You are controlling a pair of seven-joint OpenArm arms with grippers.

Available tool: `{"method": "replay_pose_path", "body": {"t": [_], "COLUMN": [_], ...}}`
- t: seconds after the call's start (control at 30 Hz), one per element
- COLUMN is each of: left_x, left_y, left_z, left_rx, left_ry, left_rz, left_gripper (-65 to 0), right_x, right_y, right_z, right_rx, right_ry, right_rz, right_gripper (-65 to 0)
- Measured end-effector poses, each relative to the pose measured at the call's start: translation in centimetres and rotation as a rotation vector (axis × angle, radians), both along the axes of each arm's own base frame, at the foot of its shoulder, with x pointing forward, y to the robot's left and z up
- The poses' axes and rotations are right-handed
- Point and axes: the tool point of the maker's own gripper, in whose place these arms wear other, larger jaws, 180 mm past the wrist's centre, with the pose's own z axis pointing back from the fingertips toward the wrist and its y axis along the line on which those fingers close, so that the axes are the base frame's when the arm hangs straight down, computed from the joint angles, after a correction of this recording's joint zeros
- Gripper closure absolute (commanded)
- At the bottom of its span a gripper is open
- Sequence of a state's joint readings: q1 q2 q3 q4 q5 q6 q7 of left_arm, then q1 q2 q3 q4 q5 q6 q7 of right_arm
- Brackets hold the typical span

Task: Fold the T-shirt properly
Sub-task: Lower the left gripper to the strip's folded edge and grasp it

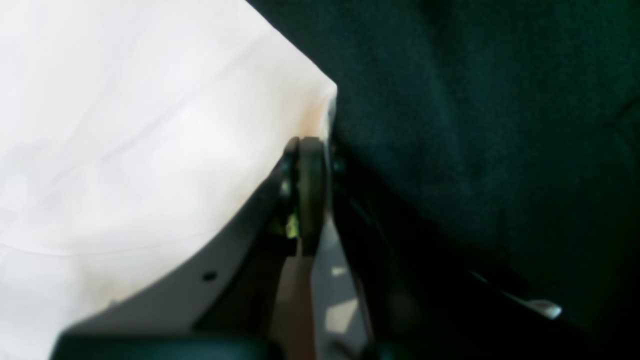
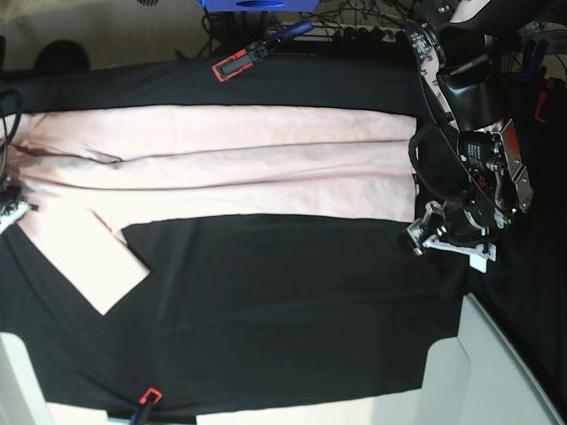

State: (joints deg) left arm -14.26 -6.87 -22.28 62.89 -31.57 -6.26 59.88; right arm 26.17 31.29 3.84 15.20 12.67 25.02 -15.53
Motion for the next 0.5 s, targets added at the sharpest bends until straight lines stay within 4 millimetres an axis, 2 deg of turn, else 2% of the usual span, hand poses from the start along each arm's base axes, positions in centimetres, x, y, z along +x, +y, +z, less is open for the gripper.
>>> {"method": "replay_pose_path", "body": {"t": [0.17, 0.5], "left_x": [0.2, 1.0], "left_y": [-0.6, -2.1], "left_z": [-1.2, -1.3], "left_rx": [0.029, 0.043], "left_ry": [0.023, 0.016], "left_rz": [-0.048, -0.098], "left_gripper": [-52.1, -51.7], "right_x": [0.0, 0.0], "right_y": [0.0, 0.0], "right_z": [0.0, 0.0], "right_rx": [0.0, 0.0], "right_ry": [0.0, 0.0], "right_rz": [0.0, 0.0], "right_gripper": [0.0, 0.0]}}
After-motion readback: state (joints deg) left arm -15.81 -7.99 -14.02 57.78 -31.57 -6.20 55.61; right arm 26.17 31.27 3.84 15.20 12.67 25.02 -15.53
